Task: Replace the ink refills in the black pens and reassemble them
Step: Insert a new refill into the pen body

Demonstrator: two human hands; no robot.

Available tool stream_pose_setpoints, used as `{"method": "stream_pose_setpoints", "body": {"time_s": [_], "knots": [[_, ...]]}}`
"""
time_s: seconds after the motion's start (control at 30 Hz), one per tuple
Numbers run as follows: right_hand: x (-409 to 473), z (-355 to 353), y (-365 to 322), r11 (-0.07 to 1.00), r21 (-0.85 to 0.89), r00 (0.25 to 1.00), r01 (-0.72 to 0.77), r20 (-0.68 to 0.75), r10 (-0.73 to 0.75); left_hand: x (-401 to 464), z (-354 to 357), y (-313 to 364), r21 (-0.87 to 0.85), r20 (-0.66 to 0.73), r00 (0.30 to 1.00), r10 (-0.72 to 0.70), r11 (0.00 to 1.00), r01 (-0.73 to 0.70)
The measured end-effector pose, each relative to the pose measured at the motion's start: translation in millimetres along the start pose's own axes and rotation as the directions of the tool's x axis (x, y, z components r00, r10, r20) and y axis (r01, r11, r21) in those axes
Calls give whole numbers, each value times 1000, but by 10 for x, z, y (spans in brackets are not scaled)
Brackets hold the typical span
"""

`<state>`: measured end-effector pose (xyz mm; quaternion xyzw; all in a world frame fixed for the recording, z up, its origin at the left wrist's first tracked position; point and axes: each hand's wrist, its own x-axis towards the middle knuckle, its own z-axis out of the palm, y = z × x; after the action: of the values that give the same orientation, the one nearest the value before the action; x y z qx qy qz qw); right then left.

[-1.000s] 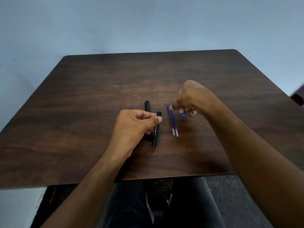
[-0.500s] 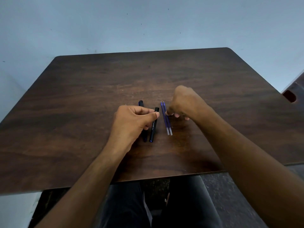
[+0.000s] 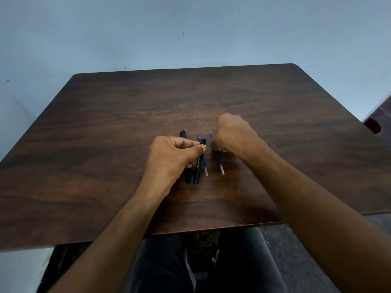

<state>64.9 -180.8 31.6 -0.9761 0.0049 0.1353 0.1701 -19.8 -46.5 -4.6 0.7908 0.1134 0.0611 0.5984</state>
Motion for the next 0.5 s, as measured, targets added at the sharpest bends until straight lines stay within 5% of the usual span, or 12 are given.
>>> {"method": "stream_pose_setpoints", "body": {"time_s": [0.5], "knots": [[2, 17, -13, 997, 59, 999, -43, 21, 42, -26, -29, -16, -29, 17, 1000, 5, 1000, -4]]}}
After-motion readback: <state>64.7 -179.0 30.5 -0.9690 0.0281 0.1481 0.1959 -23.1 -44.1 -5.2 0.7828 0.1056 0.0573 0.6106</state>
